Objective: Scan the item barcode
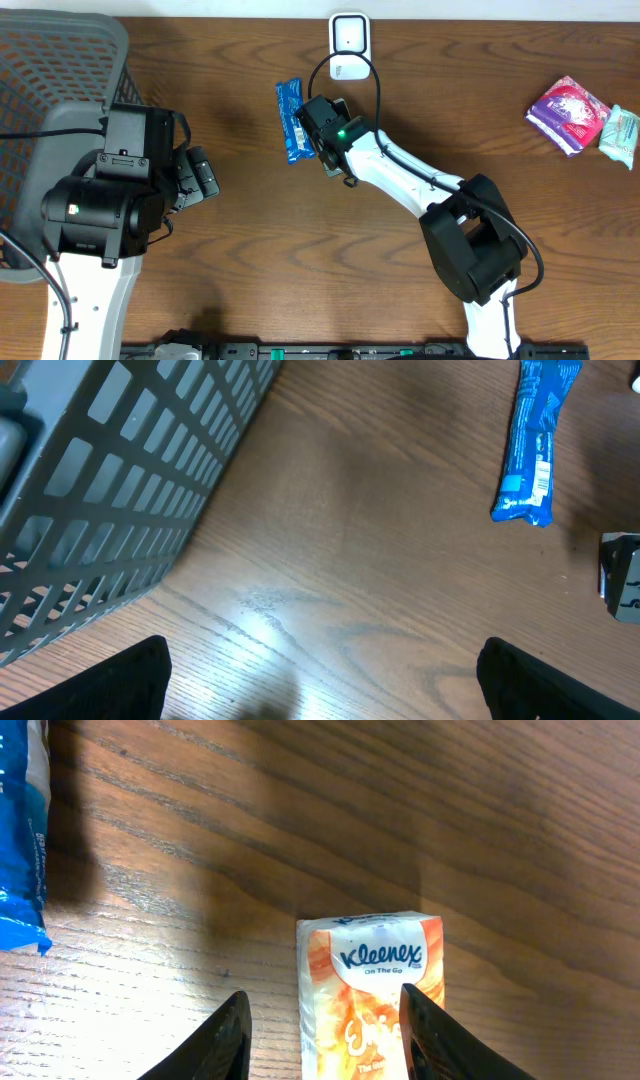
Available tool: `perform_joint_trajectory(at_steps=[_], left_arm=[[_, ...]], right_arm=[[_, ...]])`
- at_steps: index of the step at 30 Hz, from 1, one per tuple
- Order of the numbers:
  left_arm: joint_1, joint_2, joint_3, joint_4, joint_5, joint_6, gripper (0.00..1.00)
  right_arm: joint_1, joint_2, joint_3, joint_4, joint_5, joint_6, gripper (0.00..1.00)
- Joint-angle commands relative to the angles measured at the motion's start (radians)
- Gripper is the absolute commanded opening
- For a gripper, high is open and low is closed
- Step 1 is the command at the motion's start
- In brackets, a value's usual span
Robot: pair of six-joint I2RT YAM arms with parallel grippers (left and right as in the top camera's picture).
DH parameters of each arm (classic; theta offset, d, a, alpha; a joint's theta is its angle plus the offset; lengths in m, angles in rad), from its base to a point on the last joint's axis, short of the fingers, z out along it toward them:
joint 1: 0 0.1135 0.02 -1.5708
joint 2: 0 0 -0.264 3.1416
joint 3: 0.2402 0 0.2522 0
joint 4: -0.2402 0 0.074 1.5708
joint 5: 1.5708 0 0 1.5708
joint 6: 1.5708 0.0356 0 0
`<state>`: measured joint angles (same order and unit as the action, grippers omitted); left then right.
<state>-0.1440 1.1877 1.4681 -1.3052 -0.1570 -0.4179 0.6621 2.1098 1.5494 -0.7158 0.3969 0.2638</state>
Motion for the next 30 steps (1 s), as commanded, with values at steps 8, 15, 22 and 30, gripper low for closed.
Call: perform_joint_trajectory(at_steps=[8, 15, 22, 30], left_arm=[[0.005, 0.002, 0.009, -0.004, -0.011, 0.006, 0.98], [0.005, 0.002, 0.009, -0.004, -0.011, 0.006, 0.98], [0.005, 0.002, 0.009, -0.004, -0.011, 0.006, 0.98], [0.005, 0.002, 0.009, -0.004, -0.011, 0.006, 0.98]], right_arm=[[-0.013, 0.035, 0.002, -0.028, -0.045, 0.021, 0.37], [-0.014, 0.074, -0.014, -0.018, -0.043, 0.021, 0.34], [-0.021, 0.089, -0.011, -0.018, -0.056, 0.027, 0.01], [-0.078, 0.012, 0.039, -0.074, -0.334, 0.027, 0.01]])
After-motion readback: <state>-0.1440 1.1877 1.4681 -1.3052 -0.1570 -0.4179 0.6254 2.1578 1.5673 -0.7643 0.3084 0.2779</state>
